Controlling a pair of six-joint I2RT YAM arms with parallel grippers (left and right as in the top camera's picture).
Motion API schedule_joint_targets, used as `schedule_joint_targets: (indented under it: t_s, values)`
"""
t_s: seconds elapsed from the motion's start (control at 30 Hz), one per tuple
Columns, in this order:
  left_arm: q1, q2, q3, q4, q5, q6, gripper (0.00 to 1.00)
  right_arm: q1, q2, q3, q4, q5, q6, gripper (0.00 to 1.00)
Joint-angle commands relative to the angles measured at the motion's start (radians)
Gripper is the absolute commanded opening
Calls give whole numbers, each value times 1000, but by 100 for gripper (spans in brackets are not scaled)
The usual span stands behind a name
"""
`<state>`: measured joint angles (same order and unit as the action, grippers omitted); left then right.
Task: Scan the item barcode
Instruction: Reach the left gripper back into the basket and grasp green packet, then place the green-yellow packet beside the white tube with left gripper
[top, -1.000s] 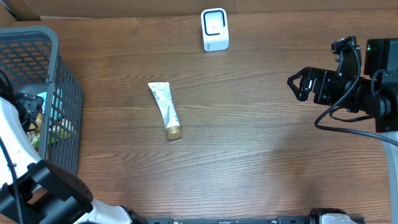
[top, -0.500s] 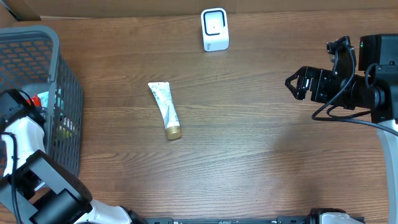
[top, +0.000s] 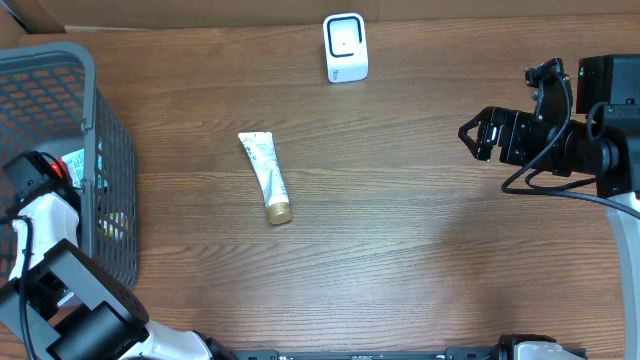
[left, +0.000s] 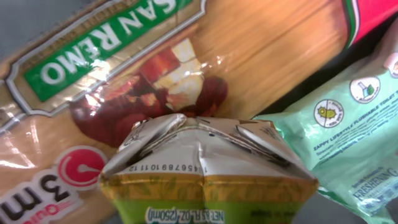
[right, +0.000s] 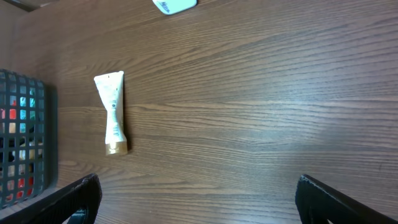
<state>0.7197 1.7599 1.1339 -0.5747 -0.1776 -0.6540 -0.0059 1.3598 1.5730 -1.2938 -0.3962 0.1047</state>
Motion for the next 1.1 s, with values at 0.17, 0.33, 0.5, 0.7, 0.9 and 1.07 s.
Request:
schedule_joint_targets:
  t_s: [0.17, 0.33, 0.5, 0.7, 0.9, 1.07]
  values:
    - [-8, -40, 470, -360, 20, 81, 4, -1, -4, 23, 13, -10, 2, 100]
    - [-11, -42, 857, -583, 232, 271, 4, -1, -4, 23, 13, -10, 2, 100]
    - [-90, -42, 1126, -727, 469, 352, 4, -1, -4, 23, 21, -10, 2, 100]
    - [-397, -32, 1157, -809, 488, 370, 4, -1, -4, 23, 29, -10, 2, 100]
    - [-785, 53, 988, -796, 389, 265, 4, -1, -4, 23, 31, -10, 2, 100]
    - [-985, 193, 846, -745, 297, 145, 4, -1, -4, 23, 31, -9, 2, 100]
